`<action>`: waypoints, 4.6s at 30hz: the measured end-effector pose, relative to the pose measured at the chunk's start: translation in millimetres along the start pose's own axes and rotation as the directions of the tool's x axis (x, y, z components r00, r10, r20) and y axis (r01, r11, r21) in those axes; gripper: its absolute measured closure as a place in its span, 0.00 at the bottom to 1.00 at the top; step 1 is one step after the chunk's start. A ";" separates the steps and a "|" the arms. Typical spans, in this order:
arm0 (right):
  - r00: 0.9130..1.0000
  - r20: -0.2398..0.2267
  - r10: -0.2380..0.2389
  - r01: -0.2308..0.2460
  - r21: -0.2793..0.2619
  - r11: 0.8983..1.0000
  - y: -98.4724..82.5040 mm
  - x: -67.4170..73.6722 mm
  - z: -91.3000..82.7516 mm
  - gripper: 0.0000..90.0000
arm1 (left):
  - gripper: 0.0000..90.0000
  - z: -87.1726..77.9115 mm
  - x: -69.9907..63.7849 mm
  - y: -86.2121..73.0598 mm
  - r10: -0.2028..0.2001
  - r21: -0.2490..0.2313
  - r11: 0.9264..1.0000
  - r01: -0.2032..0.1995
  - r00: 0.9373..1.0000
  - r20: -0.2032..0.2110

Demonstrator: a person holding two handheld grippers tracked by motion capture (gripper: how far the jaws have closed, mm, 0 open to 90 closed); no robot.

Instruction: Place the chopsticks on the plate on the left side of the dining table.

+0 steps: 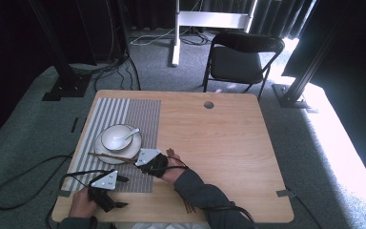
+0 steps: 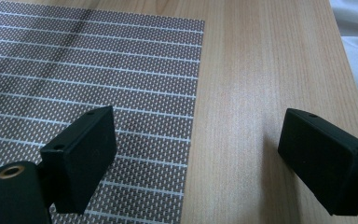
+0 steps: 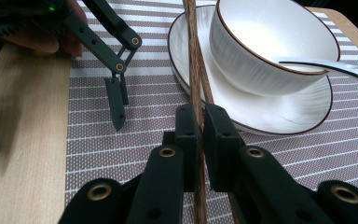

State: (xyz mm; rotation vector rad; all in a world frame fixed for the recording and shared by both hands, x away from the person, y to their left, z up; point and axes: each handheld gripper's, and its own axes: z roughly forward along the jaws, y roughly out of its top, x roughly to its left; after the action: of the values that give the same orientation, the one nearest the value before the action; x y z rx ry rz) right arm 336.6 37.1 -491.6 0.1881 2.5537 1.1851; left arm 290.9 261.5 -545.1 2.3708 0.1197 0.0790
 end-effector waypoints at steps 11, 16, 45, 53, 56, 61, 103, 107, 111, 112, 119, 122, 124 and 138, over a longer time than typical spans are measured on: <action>1.000 -0.012 -0.003 0.003 -0.001 1.000 3.5 0.2 7.3 0.94 | 0.13 0.0 0.0 0.0 0.000 0.000 1.000 0.000 1.000 -0.001; 1.000 -0.017 -0.007 0.007 -0.007 1.000 7.0 0.6 11.2 0.94 | 0.13 0.0 0.0 0.0 0.000 0.000 1.000 0.000 1.000 -0.001; 1.000 -0.025 -0.017 0.017 0.000 1.000 19.1 -5.0 27.8 0.94 | 0.13 -0.1 0.0 0.0 -0.001 0.000 1.000 0.001 1.000 -0.001; 0.999 -0.032 -0.025 0.025 0.006 1.000 21.7 -6.2 32.8 0.94 | 0.13 -0.2 0.0 0.1 0.001 0.000 1.000 -0.001 1.000 -0.003; 0.999 -0.035 -0.023 0.023 0.007 1.000 23.4 -6.4 35.6 0.94 | 0.13 -0.2 0.0 0.1 0.001 0.001 1.000 -0.001 1.000 0.000; 0.999 -0.042 -0.022 0.023 0.016 1.000 24.6 -6.5 39.2 0.94 | 0.13 -0.2 0.1 0.1 0.002 0.001 1.000 -0.002 1.000 -0.001; 0.998 -0.059 -0.030 0.033 0.052 0.998 30.7 -3.2 65.2 0.94 | 0.13 -0.1 0.0 0.0 0.000 0.001 1.000 0.000 1.000 -0.001; 0.998 -0.056 -0.029 0.032 0.053 0.998 30.3 -3.4 65.5 0.94 | 0.13 -0.1 0.0 0.0 0.000 0.001 1.000 0.000 1.000 -0.001; 0.998 -0.054 -0.030 0.033 0.058 0.998 29.4 -3.7 65.9 0.94 | 0.13 -0.1 0.0 0.0 0.000 0.000 1.000 0.000 1.000 -0.001; 0.998 -0.053 -0.029 0.032 0.057 0.998 29.3 -3.7 65.9 0.94 | 0.13 0.0 0.0 0.0 0.000 0.001 1.000 0.000 1.000 -0.001; 0.998 -0.051 -0.031 0.033 0.055 0.998 30.0 -2.2 67.2 0.94 | 0.13 0.0 0.0 0.0 0.000 0.000 1.000 0.000 1.000 -0.001; 0.998 -0.051 -0.031 0.034 0.055 0.998 30.0 -2.1 67.6 0.94 | 0.13 0.0 0.0 0.0 0.000 0.000 1.000 0.000 1.000 -0.001; 0.999 -0.042 -0.035 0.037 0.058 0.998 30.2 -1.5 67.8 0.93 | 0.13 0.0 0.0 0.0 0.000 0.000 1.000 0.000 1.000 -0.001; 0.999 -0.036 -0.038 0.040 0.049 0.998 30.5 -2.3 66.4 0.92 | 0.13 -0.1 0.0 0.0 0.000 0.001 1.000 0.000 1.000 -0.001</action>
State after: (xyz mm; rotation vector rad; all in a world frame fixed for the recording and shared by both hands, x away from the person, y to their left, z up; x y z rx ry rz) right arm 360.9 104.0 -508.0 0.1291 2.6064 1.1208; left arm 290.9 261.6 -545.1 2.3713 0.1197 0.0800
